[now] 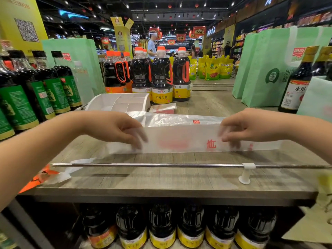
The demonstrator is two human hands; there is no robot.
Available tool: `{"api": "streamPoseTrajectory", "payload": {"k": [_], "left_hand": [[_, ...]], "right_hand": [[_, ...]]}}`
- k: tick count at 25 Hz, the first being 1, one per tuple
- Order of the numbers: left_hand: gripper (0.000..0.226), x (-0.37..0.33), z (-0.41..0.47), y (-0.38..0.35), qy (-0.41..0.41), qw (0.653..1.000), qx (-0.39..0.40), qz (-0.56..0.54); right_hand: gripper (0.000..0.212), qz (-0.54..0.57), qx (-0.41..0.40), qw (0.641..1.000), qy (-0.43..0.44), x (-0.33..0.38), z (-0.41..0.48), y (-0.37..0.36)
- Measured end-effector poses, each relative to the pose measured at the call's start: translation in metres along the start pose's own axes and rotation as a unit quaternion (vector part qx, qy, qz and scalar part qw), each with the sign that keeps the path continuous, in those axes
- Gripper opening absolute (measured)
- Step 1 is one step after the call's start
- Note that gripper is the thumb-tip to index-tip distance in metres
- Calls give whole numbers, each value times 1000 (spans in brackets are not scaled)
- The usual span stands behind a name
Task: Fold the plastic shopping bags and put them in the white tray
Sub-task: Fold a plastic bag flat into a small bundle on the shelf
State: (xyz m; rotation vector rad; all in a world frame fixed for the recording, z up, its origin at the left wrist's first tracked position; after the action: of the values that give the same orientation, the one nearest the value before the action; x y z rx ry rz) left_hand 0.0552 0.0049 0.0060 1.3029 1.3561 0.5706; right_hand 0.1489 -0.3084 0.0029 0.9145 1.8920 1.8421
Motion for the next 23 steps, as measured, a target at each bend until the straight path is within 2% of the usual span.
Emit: {"api": "streamPoseTrajectory", "payload": {"k": [3, 7, 11, 14, 16, 17, 19, 21, 23], "left_hand": [[19, 24, 0, 12, 45, 999, -13, -11], [19, 62, -1, 20, 114, 988, -47, 96], [33, 80, -13, 22, 162, 977, -46, 133], [39, 66, -10, 15, 177, 948, -91, 250], [40, 30, 0, 3, 90, 928, -171, 318], [42, 8, 7, -8, 21, 941, -178, 288], [54, -26, 22, -33, -62, 971, -109, 205], [66, -34, 41, -52, -60, 978, -31, 196], [68, -26, 51, -58, -42, 980, 2, 197]], "right_hand": [[35, -29, -23, 997, -62, -19, 1, -2], [74, -101, -44, 986, -122, -37, 5, -6], [82, -132, -33, 986, -100, -40, 4, -12], [81, -191, -11, 977, -94, -41, 3, -17], [71, -182, -19, 980, -80, -33, 4, -22], [66, -157, -27, 986, -58, -23, 7, -24], [59, -91, -23, 996, -12, 3, 15, -33], [60, -65, 12, 998, 8, 19, 25, -45], [61, -65, 59, 996, 0, 17, 28, -57]]}}
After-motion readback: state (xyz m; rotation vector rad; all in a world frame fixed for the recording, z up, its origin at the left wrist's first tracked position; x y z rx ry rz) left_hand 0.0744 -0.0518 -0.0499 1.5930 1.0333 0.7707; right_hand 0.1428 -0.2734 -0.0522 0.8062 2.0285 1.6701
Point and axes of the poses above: each hand's wrist, its own z-axis towards the middle knuckle, its own y-axis out of the back of the hand, x = y × z, the point moved 4 cm from there along z, towards the middle knuckle, and after that the axes turned 1 degree about -y, right-handed, at the moved point
